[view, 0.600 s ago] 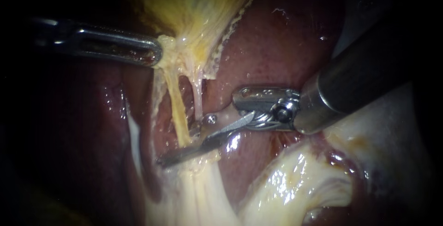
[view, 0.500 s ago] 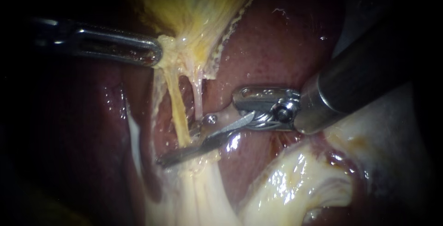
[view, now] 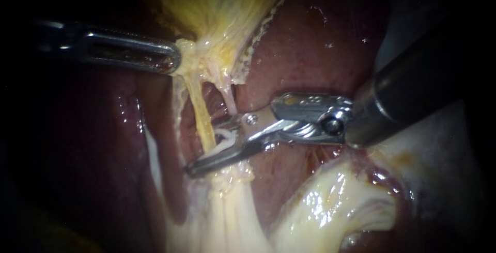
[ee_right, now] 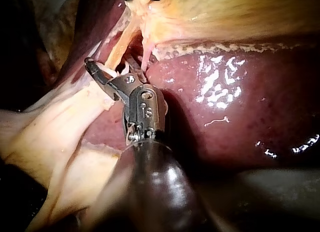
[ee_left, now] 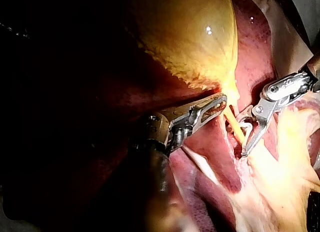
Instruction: Clipping first clip left tube
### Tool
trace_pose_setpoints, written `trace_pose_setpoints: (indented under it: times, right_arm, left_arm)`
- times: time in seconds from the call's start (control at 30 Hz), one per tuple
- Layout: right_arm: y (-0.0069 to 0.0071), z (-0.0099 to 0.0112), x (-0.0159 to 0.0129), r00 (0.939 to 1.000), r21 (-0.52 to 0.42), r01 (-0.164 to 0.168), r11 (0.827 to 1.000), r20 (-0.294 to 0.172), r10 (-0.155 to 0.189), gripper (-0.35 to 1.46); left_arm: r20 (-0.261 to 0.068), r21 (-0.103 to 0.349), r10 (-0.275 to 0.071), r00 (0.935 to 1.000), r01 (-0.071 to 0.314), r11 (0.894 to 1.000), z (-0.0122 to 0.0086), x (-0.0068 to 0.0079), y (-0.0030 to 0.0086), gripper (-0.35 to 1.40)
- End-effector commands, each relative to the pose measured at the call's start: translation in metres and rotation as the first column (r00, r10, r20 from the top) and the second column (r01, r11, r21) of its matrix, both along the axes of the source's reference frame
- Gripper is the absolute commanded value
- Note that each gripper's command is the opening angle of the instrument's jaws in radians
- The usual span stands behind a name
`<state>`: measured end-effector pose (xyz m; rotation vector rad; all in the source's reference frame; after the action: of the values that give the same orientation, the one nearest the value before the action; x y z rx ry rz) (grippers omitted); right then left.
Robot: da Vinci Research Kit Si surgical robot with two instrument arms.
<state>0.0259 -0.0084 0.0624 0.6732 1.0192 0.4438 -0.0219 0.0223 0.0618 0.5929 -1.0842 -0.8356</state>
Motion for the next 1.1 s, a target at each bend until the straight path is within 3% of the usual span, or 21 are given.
trace_pose_setpoints:
  times: [0.03, 0.17, 0.3, 0.57, 0.87, 0.97, 1.1]
  right_arm:
    - [0.0, -0.0002, -0.0004, 0.9998, 0.0, 0.0, 1.0, 0.018, 0.0, 0.5]
    - [0.0001, -0.0006, -0.0019, 0.9991, -0.005, -0.015, 1.0, 0.039, 0.015, 0.5]
    - [-0.0001, -0.0009, -0.0027, 0.9994, 0.008, -0.003, 1.0, 0.035, 0.003, 0.5]
    - [-0.0012, -0.002, -0.003, 0.997, 0.045, 0.078, 0.996, 0.001, -0.078, 0.5]
    - [-0.002, -0.0026, -0.0019, 0.9955, 0.057, 0.089, 0.994, -0.039, -0.087, 0.5]
    - [-0.0022, -0.0028, -0.0019, 0.9927, 0.066, 0.103, 0.992, -0.069, -0.099, 0.5]
    - [-0.0026, -0.0033, -0.0018, 0.9805, 0.095, 0.153, 0.984, -0.139, -0.139, 0.49]
  left_arm:
    - [0.0, 0.0, 0.001, 1.0, -0.001, 1.0, 0.0, 0.0, 0.0, -0.35]
    - [0.001, -0.001, 0.001, 1.0, -0.001, 1.0, 0.0, 0.0001, 0.0, -0.35]
    - [0.001, -0.001, 0.001, 1.0, -0.001, 1.0, 0.0, 0.0001, 0.0, -0.35]
    - [0.001, -0.001, 0.001, 1.0, -0.001, 1.0, 0.0, 0.0002, 0.0, -0.35]
    - [0.001, -0.001, 0.001, 1.0, -0.001, 1.0, -0.0001, 0.0002, 0.0, -0.35]
    - [0.001, -0.001, 0.001, 1.0, -0.001, 1.0, -0.0001, 0.0002, -0.0001, -0.35]
    - [0.001, -0.001, 0.001, 1.0, -0.001, 1.0, -0.0001, 0.0002, -0.0001, -0.35]
